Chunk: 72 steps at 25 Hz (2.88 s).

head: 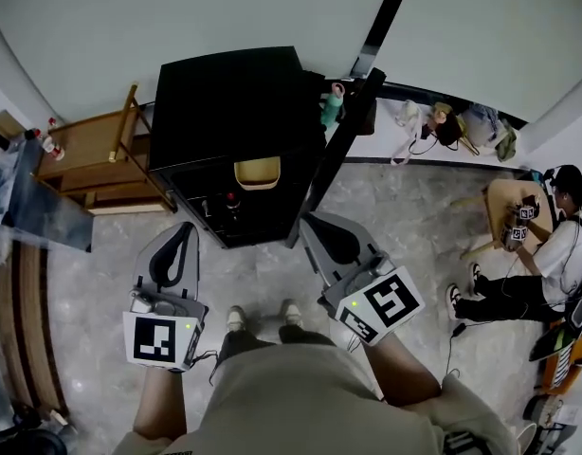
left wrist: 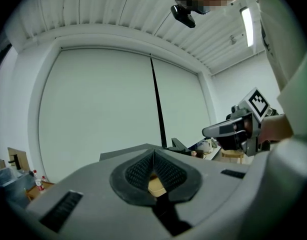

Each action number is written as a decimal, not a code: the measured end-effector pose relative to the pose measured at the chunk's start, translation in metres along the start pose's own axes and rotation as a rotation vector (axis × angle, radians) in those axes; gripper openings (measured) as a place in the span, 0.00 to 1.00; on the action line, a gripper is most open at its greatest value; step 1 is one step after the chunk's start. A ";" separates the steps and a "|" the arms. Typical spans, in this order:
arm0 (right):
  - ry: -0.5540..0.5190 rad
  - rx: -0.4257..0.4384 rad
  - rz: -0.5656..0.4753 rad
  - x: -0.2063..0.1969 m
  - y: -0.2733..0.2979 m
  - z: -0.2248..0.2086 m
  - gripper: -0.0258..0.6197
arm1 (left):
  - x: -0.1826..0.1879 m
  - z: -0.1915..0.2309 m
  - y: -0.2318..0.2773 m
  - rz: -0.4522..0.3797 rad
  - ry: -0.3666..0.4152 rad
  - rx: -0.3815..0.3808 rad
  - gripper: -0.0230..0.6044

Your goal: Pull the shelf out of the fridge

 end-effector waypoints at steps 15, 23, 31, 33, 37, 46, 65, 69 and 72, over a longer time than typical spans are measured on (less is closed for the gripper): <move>0.204 0.011 -0.004 -0.058 0.038 -0.010 0.03 | -0.059 0.032 0.031 0.023 -0.281 0.037 0.05; 0.282 0.001 0.038 -0.099 0.067 -0.009 0.14 | -0.091 0.051 0.054 0.001 -0.447 -0.004 0.14; 0.328 -0.026 0.051 -0.151 0.084 -0.008 0.20 | -0.144 0.067 0.072 -0.024 -0.665 -0.031 0.22; 0.290 -0.030 0.056 -0.163 0.090 -0.005 0.20 | -0.161 0.072 0.076 -0.024 -0.707 -0.034 0.22; 0.329 -0.045 0.072 -0.198 0.103 -0.005 0.20 | -0.195 0.081 0.085 -0.006 -0.767 -0.035 0.25; 0.491 -0.106 0.093 -0.275 0.130 -0.010 0.23 | -0.279 0.103 0.109 0.002 -1.030 -0.045 0.33; 0.848 -0.211 0.078 -0.434 0.180 -0.023 0.28 | -0.420 0.143 0.155 -0.055 -1.394 0.043 0.33; 0.998 -0.246 0.032 -0.461 0.193 -0.036 0.28 | -0.446 0.156 0.166 -0.043 -1.441 0.098 0.33; 1.064 -0.283 0.015 -0.480 0.199 -0.050 0.28 | -0.459 0.161 0.181 -0.043 -1.476 0.114 0.33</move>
Point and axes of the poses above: the fingertips, and each gripper's own axes: y forward along the fingers, z to its left, x out of its top, the point moved 1 cm from there along -y, backward along the fingers, and after that the axes turned 11 degrees about -y, right-handed, at the moved point
